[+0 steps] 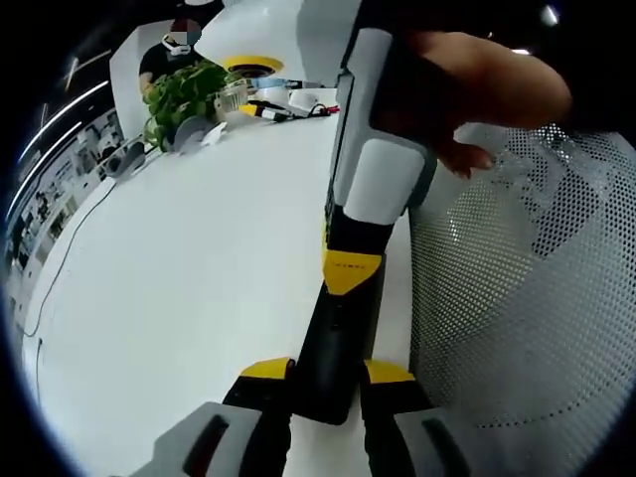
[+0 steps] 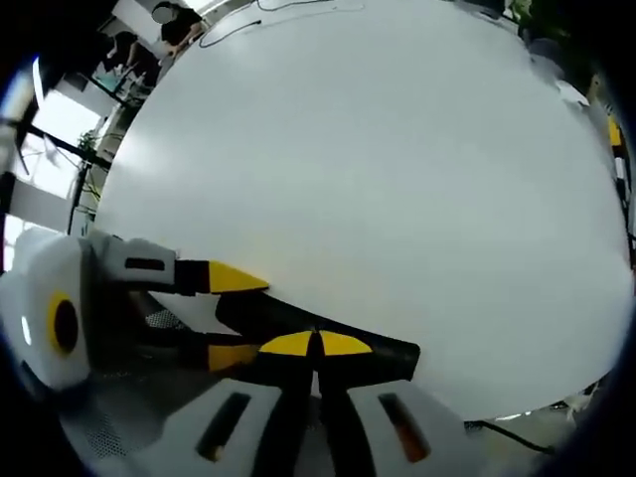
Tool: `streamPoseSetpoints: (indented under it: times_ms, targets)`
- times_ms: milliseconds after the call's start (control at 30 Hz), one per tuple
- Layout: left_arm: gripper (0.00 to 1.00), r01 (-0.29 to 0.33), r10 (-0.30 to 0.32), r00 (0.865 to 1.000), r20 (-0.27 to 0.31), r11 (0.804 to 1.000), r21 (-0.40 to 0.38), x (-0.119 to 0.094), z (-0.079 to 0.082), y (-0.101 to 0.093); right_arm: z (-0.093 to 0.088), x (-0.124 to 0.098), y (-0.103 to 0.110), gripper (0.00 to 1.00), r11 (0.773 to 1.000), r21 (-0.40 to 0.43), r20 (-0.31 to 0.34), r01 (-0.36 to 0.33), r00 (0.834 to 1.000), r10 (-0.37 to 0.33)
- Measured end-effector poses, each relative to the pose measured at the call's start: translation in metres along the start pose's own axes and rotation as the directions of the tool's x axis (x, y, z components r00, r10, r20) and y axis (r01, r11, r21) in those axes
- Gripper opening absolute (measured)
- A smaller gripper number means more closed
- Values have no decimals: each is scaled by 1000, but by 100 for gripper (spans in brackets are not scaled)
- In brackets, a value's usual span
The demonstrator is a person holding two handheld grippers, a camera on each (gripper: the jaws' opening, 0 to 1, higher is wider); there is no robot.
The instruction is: Press the specified remote control buttons in sequence, fully releasing each button before pressing the next.
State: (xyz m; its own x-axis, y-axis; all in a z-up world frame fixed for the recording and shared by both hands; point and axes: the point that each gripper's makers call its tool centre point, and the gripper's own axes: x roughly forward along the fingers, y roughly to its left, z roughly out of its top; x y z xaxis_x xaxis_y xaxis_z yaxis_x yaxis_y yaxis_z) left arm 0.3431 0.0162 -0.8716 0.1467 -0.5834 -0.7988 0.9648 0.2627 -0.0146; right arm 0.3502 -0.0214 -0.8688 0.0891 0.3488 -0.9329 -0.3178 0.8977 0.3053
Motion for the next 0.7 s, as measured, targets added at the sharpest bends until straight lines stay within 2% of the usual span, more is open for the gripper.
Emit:
streamPoseSetpoints:
  times_ms: [133, 367, 567, 700]
  targets:
    - [27, 2, -2, 1000, 5, 1000, 4, 0, 0, -1, 0, -1, 2, 0, 1000, 3, 1, -13, 1000, 13]
    - [28, 4, -4, 1000, 10, 1000, 10, 1, 1, -2, -9, -5, 3, 0, 1000, -28, -52, 13, 999, -14]
    - [28, 3, -4, 1000, 10, 1000, 10, 1, 1, -4, -11, -4, 4, 0, 1000, 0, -59, -9, 998, 9]
    - [28, 4, -4, 1000, 9, 1000, 12, 2, 1, -4, -11, -3, 6, 0, 999, -48, -54, 0, 999, -2]
